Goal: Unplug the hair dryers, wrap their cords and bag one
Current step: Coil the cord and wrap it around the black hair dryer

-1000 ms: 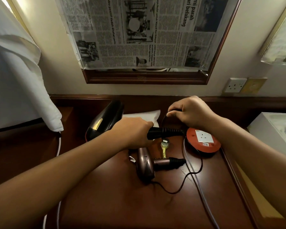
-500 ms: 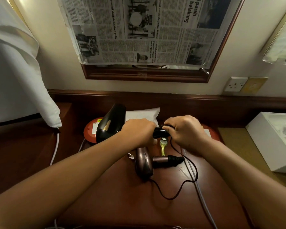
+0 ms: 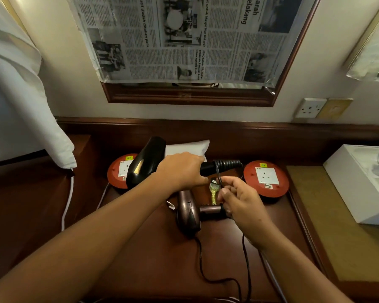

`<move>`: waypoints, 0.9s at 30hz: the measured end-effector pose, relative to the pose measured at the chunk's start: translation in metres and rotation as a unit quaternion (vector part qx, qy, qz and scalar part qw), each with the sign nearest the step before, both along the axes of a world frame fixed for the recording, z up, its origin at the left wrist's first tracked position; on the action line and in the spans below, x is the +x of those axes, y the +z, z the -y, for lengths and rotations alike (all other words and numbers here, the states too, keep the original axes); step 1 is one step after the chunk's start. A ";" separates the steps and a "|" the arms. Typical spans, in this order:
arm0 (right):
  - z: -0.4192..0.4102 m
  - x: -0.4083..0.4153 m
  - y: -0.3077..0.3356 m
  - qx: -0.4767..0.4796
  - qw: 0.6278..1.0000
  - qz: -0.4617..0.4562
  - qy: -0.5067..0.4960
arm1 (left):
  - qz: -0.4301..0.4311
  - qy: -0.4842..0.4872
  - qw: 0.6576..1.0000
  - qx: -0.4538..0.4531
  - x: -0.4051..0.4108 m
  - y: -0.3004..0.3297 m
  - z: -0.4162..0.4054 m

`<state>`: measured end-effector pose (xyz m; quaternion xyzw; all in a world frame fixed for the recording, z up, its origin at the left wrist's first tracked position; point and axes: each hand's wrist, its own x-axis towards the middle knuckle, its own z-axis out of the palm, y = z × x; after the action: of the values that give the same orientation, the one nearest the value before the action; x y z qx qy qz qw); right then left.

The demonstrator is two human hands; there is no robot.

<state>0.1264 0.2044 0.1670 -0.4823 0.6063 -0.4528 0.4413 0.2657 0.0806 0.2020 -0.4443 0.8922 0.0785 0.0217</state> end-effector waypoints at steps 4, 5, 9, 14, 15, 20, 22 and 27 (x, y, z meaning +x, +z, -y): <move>-0.001 0.000 0.007 0.032 0.989 0.143 0.004 | -0.025 -0.005 1.000 -0.007 -0.001 0.006 -0.005; 0.000 0.000 0.007 0.040 0.986 0.160 0.008 | -0.031 -0.008 0.999 -0.009 -0.001 0.008 -0.006; 0.003 0.005 -0.006 0.089 0.979 0.180 0.035 | -0.053 -0.019 0.998 0.010 0.002 0.016 -0.006; 0.011 0.004 -0.016 0.104 0.969 0.220 0.049 | -0.045 -0.035 0.998 0.018 0.008 0.018 -0.007; 0.013 0.002 -0.018 0.097 0.967 0.226 0.060 | -0.050 -0.036 0.998 0.027 0.009 0.019 -0.008; 0.027 -0.010 -0.022 0.068 0.963 0.247 0.090 | -0.072 -0.045 0.995 0.055 0.014 0.023 -0.010; 0.031 -0.015 -0.020 0.059 0.966 0.231 0.104 | -0.076 -0.050 0.994 0.057 0.015 0.025 -0.012; 0.040 -0.028 -0.013 0.092 0.973 0.176 0.114 | -0.067 -0.061 0.994 0.057 0.016 0.029 -0.015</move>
<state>0.0980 0.1643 0.1537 -0.4178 0.4993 -0.4196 0.6325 0.2816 0.0958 0.2308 -0.3807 0.9113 0.1569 -0.0079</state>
